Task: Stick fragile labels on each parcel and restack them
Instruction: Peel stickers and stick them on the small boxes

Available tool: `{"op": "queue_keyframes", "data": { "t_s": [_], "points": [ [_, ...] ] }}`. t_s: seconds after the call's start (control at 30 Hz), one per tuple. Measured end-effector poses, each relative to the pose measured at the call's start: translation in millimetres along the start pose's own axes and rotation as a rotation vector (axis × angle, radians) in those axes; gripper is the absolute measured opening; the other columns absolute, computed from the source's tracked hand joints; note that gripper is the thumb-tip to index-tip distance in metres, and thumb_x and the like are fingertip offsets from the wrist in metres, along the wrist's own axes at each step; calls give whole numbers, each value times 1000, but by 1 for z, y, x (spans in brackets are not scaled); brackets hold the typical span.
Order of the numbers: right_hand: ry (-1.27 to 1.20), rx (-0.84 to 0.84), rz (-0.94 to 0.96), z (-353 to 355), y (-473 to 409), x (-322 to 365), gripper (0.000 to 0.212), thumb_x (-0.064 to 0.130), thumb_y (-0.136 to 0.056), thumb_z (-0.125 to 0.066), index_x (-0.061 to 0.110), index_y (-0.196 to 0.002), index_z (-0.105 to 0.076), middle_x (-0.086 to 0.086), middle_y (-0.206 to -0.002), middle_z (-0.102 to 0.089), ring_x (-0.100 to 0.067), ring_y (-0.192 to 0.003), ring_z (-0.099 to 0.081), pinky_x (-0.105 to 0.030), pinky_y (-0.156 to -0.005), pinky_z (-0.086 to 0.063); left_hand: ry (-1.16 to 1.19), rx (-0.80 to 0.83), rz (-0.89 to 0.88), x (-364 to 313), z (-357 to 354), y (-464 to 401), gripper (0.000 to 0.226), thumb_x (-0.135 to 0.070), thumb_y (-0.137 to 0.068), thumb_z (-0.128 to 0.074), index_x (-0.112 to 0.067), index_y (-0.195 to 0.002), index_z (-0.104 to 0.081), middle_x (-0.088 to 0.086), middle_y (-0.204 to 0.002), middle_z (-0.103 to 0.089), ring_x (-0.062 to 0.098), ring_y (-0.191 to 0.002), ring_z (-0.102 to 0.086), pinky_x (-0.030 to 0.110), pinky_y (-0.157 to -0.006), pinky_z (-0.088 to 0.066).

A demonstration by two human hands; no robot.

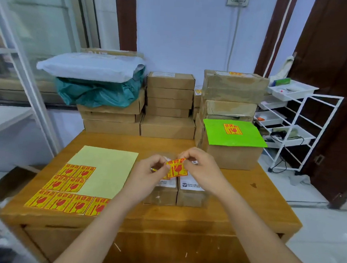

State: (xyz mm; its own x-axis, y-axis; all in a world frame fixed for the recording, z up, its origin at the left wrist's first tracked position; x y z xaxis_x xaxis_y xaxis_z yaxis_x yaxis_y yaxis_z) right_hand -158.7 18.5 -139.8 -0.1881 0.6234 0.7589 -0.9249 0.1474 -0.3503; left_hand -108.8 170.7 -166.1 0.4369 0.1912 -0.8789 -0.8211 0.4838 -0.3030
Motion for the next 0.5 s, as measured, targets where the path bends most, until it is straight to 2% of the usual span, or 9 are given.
{"op": "queue_keyframes", "data": {
  "t_s": [0.1, 0.2, 0.3, 0.5],
  "points": [
    [7, -15, -24, 0, -3, -10, 15, -4, -85, -54, 7, -81, -63, -14, -97, -66, -22, -91, -58, -30, -84, -43, 31, 30, 31, 4, -8, -8, 26, -12, -93, -57, -21, -69, -55, -17, -60, -53, 6, -63, -47, 28, -63, -38],
    [-54, -78, -115, 2, -14, -22, 13, -2, -85, -55, 8, -81, -60, -7, -78, -62, -16, -73, -52, -24, -66, -40, -15, 60, 50, -1, -18, -25, 27, -13, -91, -56, -20, -66, -49, -10, -56, -54, 16, -62, -49, 29, -57, -39],
    [-102, -78, -188, 1, -17, -35, 17, 2, -85, -54, 17, -77, -53, 2, -68, -50, -10, -63, -43, -24, -58, -33, -130, 117, 77, -2, -29, -38, 25, -17, -87, -55, -19, -68, -40, 18, -66, -55, 22, -62, -49, 32, -54, -38],
    [-140, -100, -267, -4, -11, -51, 23, 4, -86, -55, 20, -71, -48, 1, -69, -51, -12, -66, -47, -27, -60, -35, -178, 129, 98, 4, -43, -45, 30, -14, -89, -56, -20, -66, -38, 4, -62, -45, 20, -63, -45, 32, -57, -30]
  ]
}}
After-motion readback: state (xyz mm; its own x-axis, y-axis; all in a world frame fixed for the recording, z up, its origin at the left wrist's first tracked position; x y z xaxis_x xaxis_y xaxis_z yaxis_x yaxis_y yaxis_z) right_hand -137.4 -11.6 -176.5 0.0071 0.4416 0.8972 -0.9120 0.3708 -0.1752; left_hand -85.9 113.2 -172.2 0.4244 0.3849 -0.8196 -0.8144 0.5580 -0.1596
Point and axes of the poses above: each hand's wrist, its own y-axis away from the middle knuckle, its own z-axis out of the back of the hand, x = y × z, the point moved 3 cm from there along -y, towards the middle knuckle
